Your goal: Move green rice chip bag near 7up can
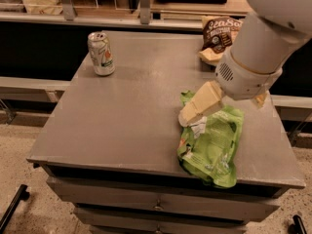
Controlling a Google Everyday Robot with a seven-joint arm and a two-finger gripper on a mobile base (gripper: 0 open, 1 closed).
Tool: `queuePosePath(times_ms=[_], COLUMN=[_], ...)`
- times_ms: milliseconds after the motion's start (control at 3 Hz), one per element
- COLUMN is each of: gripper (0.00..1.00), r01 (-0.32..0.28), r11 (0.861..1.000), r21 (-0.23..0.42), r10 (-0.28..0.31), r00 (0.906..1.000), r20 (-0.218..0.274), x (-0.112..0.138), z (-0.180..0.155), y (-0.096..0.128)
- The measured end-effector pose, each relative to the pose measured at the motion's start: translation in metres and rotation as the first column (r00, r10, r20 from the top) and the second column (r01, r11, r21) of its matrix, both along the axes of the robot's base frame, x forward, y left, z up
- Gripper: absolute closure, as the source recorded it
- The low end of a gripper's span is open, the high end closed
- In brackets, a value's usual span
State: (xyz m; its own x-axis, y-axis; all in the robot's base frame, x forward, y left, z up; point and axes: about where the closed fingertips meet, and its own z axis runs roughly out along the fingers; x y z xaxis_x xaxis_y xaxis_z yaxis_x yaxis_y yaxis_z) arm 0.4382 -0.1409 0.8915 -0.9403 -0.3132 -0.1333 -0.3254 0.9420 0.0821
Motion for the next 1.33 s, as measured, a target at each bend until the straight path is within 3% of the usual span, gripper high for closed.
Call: queuePosePath(times_ms=[667, 1000, 1333], gripper=[0.00, 0.16, 0.48], r01=[0.051, 0.007, -0.149], r11=[0.996, 0.996, 0.988], r21=[-0.074, -0.086, -0.034], r10=[-0.055, -0.015, 0.147], r00=[0.9969, 0.9954, 0.9874], r20=[-0.055, -0.095, -0.057], x=[0.003, 0.004, -0.002], z=[-0.040, -0.053, -0.047], y=[-0.009, -0.005, 0.007])
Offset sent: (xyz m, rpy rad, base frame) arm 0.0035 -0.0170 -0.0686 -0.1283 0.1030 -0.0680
